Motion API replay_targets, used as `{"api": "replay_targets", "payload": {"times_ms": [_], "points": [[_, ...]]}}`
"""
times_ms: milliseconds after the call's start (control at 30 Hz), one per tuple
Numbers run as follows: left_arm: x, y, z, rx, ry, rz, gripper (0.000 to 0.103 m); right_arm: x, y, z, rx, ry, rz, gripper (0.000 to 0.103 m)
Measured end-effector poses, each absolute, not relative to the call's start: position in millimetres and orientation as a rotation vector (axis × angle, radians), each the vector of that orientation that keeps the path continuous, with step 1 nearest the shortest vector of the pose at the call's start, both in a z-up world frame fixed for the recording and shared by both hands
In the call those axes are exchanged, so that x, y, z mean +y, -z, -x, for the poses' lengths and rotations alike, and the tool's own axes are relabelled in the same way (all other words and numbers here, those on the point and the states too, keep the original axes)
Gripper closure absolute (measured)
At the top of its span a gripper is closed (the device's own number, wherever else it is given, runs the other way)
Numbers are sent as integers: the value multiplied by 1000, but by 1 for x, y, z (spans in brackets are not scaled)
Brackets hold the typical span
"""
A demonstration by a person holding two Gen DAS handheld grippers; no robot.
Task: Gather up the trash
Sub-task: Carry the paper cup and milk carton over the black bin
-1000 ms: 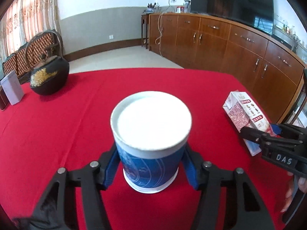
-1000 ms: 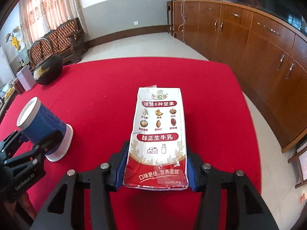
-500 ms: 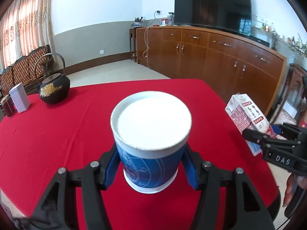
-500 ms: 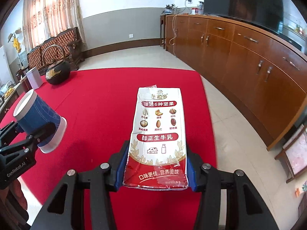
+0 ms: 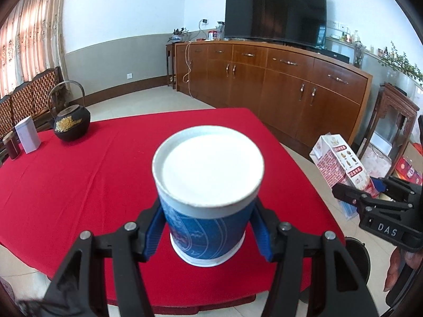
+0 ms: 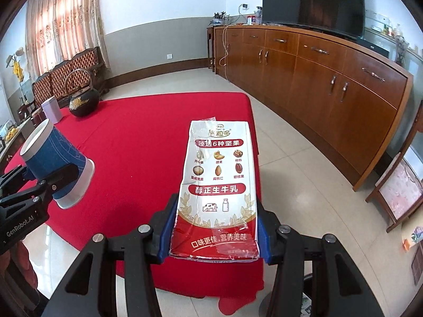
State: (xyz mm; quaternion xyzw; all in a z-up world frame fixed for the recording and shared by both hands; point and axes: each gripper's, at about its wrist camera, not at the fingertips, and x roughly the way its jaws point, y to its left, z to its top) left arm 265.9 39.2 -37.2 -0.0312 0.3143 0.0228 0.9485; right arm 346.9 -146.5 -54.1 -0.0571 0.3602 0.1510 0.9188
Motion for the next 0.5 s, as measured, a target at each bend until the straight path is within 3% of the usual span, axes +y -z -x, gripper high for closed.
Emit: {"api": "replay_targets", "payload": {"times_ms": [500], "points": [[4,21,-232,599,42,37,43,-195,30,-288,696,-245,87,50]]}}
